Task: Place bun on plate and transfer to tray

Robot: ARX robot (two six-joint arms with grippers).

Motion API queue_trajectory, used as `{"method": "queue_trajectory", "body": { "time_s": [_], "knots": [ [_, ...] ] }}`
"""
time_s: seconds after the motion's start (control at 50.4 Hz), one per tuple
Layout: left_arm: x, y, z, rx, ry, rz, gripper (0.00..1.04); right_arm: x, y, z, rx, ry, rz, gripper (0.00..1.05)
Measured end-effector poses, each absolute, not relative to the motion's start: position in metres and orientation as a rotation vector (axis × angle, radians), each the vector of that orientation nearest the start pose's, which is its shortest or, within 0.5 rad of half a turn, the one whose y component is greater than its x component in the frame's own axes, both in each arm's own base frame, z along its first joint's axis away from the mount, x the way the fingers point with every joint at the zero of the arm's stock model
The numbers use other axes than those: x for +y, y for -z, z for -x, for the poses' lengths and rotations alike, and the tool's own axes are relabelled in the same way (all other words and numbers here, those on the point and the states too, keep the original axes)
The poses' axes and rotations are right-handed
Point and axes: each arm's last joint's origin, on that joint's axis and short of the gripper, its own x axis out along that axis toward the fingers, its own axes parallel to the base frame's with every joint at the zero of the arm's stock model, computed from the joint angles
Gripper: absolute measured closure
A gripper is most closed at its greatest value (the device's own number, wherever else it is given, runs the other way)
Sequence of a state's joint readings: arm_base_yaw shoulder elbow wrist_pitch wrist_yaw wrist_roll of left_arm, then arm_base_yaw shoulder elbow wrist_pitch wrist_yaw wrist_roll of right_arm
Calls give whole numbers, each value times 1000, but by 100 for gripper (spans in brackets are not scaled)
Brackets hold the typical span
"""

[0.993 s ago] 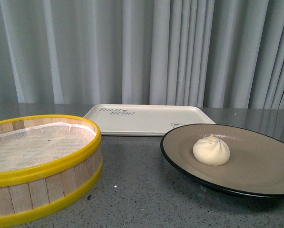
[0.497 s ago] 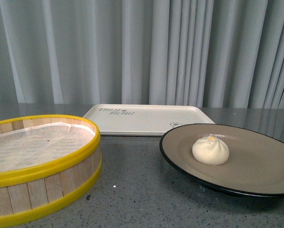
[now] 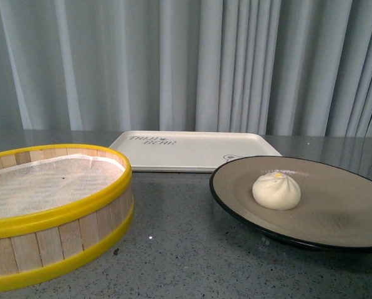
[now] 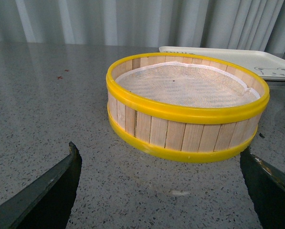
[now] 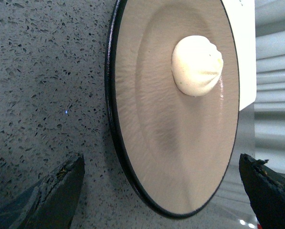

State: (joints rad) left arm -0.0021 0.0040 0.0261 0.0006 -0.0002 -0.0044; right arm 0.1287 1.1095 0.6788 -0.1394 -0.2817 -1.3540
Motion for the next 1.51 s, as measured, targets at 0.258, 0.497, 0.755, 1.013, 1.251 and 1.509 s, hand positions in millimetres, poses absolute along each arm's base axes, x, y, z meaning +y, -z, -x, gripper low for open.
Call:
{"method": "queue_trajectory", "body": {
  "time_s": [0.258,0.497,0.755,1.013,1.251,1.509],
  "knots": [
    [0,-172,-96,-23,2,4,7,53,-227,-253,210,-781,1261,8],
    [0,-172,-96,-23,2,4,7,60,-217,-269,228,-800,1268,24],
    [0,-172,-96,-23,2,4,7,66,-215,-272,199,-807,1316,67],
    [0,-172,-96,-23,2,4,7,65,-210,-273,145,-705,1419,101],
    [0,-172,-96,-23,2,4,7,63,-211,-271,101,-671,1458,102],
    [0,-172,-96,-23,2,4,7,61,-233,-272,12,-650,1504,102]
  ]
}}
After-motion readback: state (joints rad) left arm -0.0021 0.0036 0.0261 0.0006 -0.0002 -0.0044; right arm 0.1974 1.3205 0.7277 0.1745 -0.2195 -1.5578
